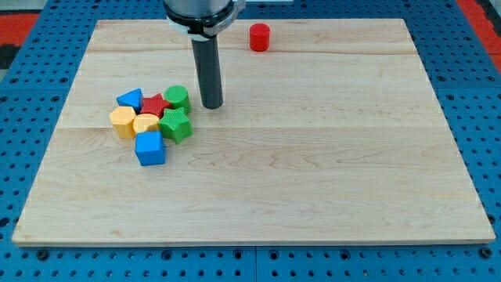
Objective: Move the red circle towards the group of blocks
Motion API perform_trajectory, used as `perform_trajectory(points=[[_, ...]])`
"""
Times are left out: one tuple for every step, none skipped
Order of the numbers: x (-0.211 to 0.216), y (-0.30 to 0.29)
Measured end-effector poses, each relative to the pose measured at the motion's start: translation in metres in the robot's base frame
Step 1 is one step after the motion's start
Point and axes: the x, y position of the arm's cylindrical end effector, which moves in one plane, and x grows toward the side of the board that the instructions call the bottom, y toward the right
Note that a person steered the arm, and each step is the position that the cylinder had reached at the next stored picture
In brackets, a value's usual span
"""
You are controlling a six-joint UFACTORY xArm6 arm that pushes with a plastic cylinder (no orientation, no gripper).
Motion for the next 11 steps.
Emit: perform_trajectory(points=[[-0.053, 0.08], [-0.129, 0.128], [-0.165, 0.123], [-0.173, 0.074], [-0.158, 0.05], [-0.14, 0.023], [-0.129, -0.006], [-0.106, -0.035], [-0.081, -0.053], [-0.07, -0.051], [-0.08, -0.052]])
